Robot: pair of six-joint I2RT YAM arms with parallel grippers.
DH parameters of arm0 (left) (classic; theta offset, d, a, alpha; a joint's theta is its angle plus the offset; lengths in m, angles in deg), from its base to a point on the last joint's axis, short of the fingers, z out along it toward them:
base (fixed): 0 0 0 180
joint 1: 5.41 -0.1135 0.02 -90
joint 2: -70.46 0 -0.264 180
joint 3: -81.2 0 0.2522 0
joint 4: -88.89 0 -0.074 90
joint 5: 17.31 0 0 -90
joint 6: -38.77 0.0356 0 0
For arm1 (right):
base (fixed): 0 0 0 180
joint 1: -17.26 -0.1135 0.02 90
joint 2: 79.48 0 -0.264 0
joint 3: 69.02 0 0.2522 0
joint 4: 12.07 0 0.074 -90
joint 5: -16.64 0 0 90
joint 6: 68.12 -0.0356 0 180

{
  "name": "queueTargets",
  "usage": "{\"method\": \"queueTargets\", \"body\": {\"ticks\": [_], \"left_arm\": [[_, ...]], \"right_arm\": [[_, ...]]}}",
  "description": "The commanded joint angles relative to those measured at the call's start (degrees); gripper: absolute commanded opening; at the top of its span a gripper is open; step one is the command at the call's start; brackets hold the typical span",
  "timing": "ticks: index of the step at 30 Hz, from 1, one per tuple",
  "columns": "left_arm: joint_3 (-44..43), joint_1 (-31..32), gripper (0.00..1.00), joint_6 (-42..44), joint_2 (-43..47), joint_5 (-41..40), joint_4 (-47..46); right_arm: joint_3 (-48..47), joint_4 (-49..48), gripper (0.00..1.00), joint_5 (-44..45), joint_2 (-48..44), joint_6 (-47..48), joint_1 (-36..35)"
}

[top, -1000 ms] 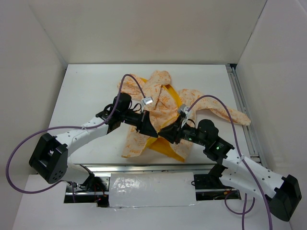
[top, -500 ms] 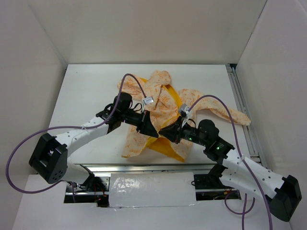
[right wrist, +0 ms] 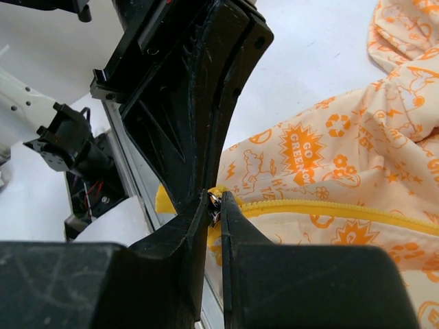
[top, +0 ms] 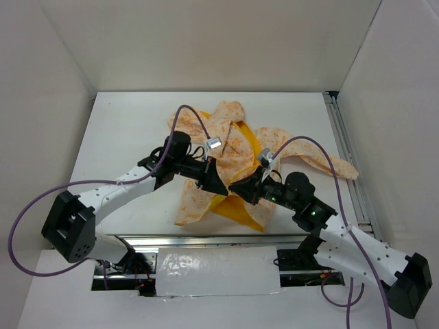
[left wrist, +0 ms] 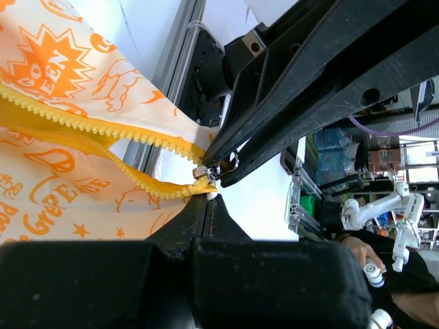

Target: Zip up the jacket

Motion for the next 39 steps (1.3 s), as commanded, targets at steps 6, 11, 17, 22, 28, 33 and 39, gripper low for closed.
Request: {"method": "queueTargets", "body": {"ticks": [6,11,17,22,28,33,39], "left_arm": [[-3.18,0.42,0.62,0.72,1.65,-4.42,2.67],[-2.83,0.33,0.86,-0.33,3.84,-6.43,3.02],[-0.29,0.77,0.95,-3.32,10.08,-17.23,7.32],[2.27,5.77,0.99,-9.36,17.01,-31.73,13.12],[5.87,17.72,0.99,-18.85,19.76,-41.31,14.89],[3.86,26.59,0.92,-29.49,15.64,-51.07,18.92],[3.05,28.11,0.90,-36.81,14.83,-55.22,18.85]], "right_arm": [[0.35,2.17,0.00,8.04,-3.94,-2.70,-2.82],[-0.26,2.43,0.00,9.71,-1.93,-5.78,-4.15],[-1.67,5.25,0.00,12.97,-0.60,-14.73,-4.41],[-0.88,6.48,0.00,13.57,-1.83,-20.02,-4.59],[2.45,5.43,0.00,13.85,-3.50,-28.80,-4.76],[6.93,1.56,0.00,13.23,-6.14,-34.17,-5.99],[8.52,2.87,0.00,16.13,-9.92,-35.50,-7.40]]}}
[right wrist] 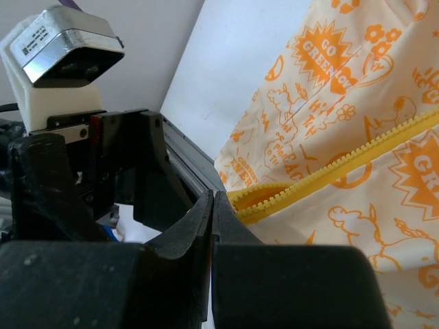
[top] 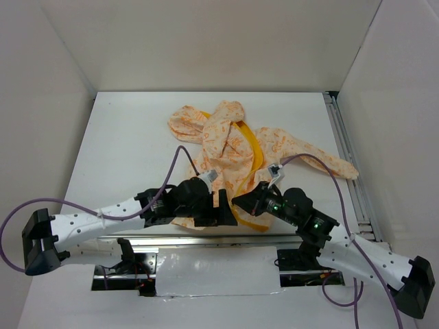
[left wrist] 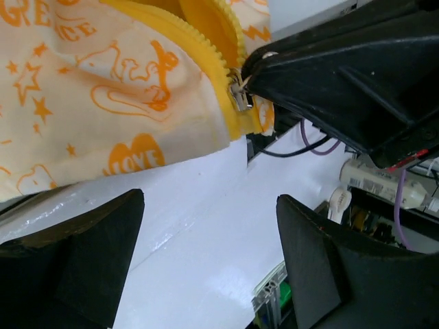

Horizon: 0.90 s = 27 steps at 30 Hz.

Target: Zip up the jacket

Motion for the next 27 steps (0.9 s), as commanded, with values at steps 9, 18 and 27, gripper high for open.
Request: {"method": "queueTargets", "body": {"ticks": [9,18,27], "left_arm": [[-1.02,0.26,0.76,-13.44,1.88,-12.88,-5.24],[-1.29,0.26,0.62,-16.60,1.09,-15.69,-6.74],[-1.55,0.26,0.28,-17.66,0.30,-16.58,-7.26]], "right_arm": [[0.81,-4.08,0.00,1.53,-1.29,-2.75,-0.69],[2.13,-6.80,0.00,2.23,-1.63,-3.46,-0.87],[3.36,-8.12,0.00,1.44,-3.30,-3.28,-0.87]]}}
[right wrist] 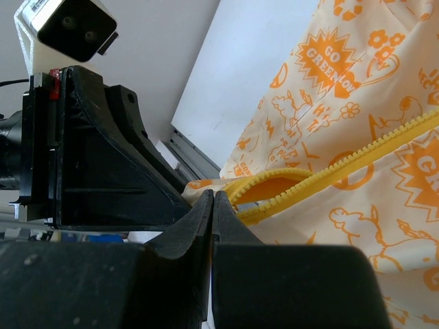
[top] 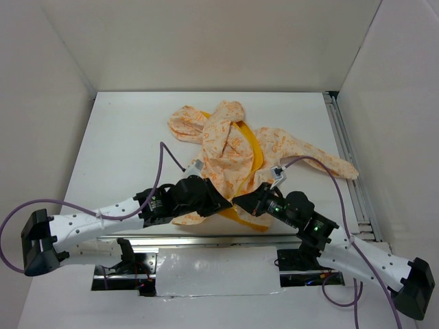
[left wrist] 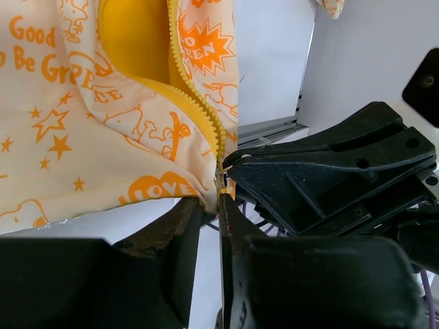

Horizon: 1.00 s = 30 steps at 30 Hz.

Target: Zip up the jacket

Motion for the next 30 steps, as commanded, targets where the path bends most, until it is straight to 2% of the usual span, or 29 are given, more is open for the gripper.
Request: {"method": "queueTargets", "body": {"ticks": [1,5,8,10,16,19,23,27,29,30], "left_arm": [[-1.72,0.19,0.28,0.33,-0.44,-1.23,-3.11],[-3.04,0.19,0.21,0.25,-2.11,-1.14,-2.06],[-2.61,0.19,0.11,4.45,-2.55,-0.27,-5.38],[-2.69,0.28,0.00,5.25,-3.08,-0.09,-5.84],[-1.56,0.19,0.00,9.47,-3.18,0.26,-7.77],[0.64,0.19,0.00,12.98,-1.77,1.93,-9.44],[5.56,0.19,0.00,15.98,2.36,7.98,-9.44],[12.75,0.19,0.00,14.84,9.98,13.60,-8.91],[15.14,0.28,0.00,14.66,12.37,15.20,-9.44],[17.32,0.28,0.00,14.31,15.17,14.59,-9.35]], "right_arm": [[0.34,-4.60,0.00,-0.66,-0.88,-0.24,-0.69],[0.78,-5.66,0.00,-0.93,-0.70,0.02,-1.48],[0.53,-5.84,0.00,-0.93,-0.09,1.42,-2.10],[-0.09,-4.79,0.00,-1.01,0.61,2.30,-2.62],[0.26,-5.67,0.00,0.12,1.67,2.83,-4.47],[-0.79,-1.46,0.00,5.73,0.79,3.01,-4.47],[-1.94,3.38,0.00,20.23,0.26,2.39,-4.47],[-5.96,6.28,0.00,32.08,5.87,5.29,-4.21],[-7.91,6.73,0.00,32.57,8.43,6.51,-3.95],[-8.79,4.47,0.00,30.04,10.70,8.87,-4.21]]}}
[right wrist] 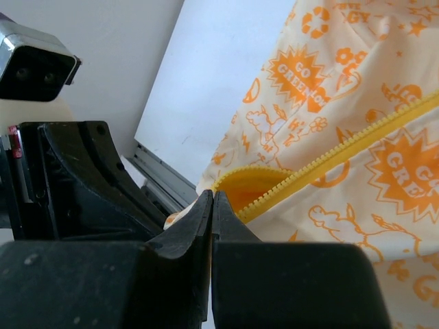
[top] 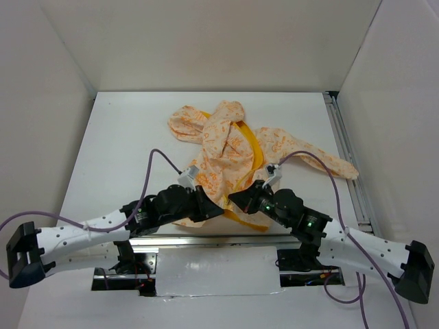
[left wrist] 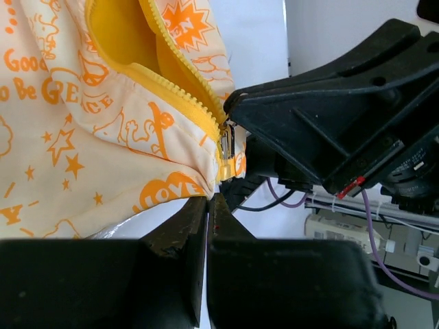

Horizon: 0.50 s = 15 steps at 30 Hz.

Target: Zip up the jacket

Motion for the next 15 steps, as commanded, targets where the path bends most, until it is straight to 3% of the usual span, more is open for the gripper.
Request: {"method": "queueTargets", "body": {"ticks": [1,7,12,13,15], "left_arm": [[4.08,1.18,0.00,0.97,6.80,8.67,3.48],[4.34,1.18,0.00,3.87,10.50,9.37,6.37],[2.16,1.18,0.01,-0.95,9.18,3.06,12.17],[1.54,1.26,0.30,-2.00,8.75,1.39,13.57],[0.22,1.18,0.56,-2.10,7.95,0.50,13.50]], "right_arm": [[-3.66,-1.14,0.00,15.83,4.01,6.23,1.85],[-5.32,-4.67,0.00,15.39,10.07,9.03,3.07],[-5.07,-7.14,0.00,7.84,10.17,8.62,2.81],[-4.89,-6.35,0.00,5.83,9.82,7.82,2.81],[-3.84,-5.82,0.00,3.97,8.24,4.66,2.81]]}}
